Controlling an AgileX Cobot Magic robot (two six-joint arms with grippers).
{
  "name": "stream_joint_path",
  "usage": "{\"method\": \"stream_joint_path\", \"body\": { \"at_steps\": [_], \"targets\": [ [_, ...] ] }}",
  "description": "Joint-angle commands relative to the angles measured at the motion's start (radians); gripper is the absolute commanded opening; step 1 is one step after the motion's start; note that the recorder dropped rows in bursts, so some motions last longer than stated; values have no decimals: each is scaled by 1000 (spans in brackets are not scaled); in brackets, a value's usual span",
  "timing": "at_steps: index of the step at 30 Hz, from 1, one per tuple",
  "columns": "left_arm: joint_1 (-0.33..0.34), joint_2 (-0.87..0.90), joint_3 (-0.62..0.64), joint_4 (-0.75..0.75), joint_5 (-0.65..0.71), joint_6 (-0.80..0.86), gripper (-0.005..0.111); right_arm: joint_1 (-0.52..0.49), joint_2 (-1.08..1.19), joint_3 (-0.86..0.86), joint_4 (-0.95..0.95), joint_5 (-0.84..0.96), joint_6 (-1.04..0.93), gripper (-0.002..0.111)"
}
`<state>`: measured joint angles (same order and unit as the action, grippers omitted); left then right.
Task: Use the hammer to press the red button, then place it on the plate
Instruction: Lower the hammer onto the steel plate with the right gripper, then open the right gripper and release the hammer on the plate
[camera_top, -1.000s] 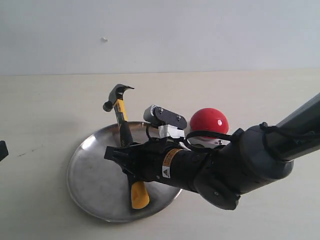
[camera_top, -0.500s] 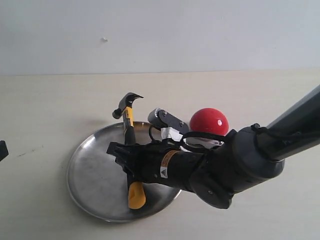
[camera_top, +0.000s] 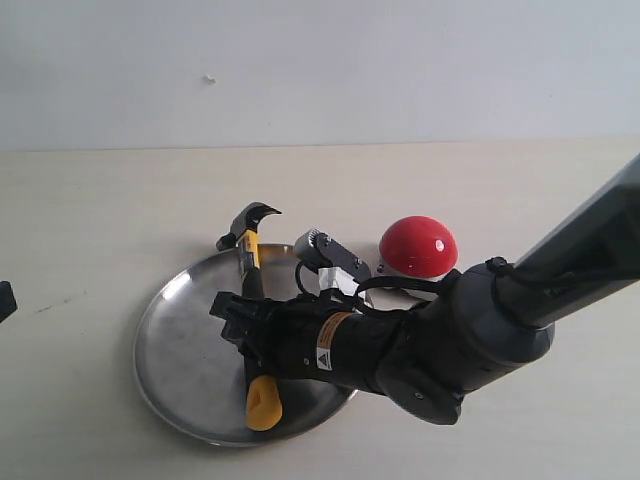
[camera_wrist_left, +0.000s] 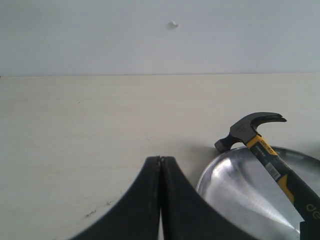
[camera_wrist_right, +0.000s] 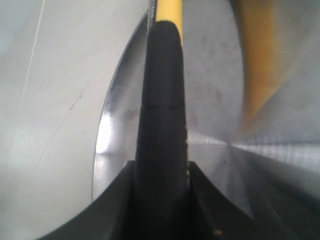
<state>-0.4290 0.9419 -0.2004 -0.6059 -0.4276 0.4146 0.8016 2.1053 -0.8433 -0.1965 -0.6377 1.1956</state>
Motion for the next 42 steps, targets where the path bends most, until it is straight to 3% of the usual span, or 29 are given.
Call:
{"method": "stream_joint_path", "body": {
  "at_steps": [1, 6, 16, 20, 33, 39, 42],
  "targets": [
    [-5, -6, 5, 1, -13, -3, 0, 1, -9, -14, -18, -76, -17, 0],
    [-5, -6, 5, 1, -13, -3, 0, 1, -9, -14, -15, -61, -36, 1],
    [-5, -6, 5, 1, -13, -3, 0, 1, -9, -14, -16, -46, -108, 40],
    [-5, -6, 5, 2, -13, -3, 0, 1, -11, -14, -11, -36, -153, 49],
    [-5, -6, 5, 2, -13, -3, 0, 1, -156, -14, 70, 242, -336, 50],
    [-5, -6, 5, 2, -13, -3, 0, 1, -260, -14, 127, 343, -535, 49],
    [-5, -6, 5, 2, -13, -3, 0, 1, -322, -11, 163, 396, -649, 42]
  ]
}}
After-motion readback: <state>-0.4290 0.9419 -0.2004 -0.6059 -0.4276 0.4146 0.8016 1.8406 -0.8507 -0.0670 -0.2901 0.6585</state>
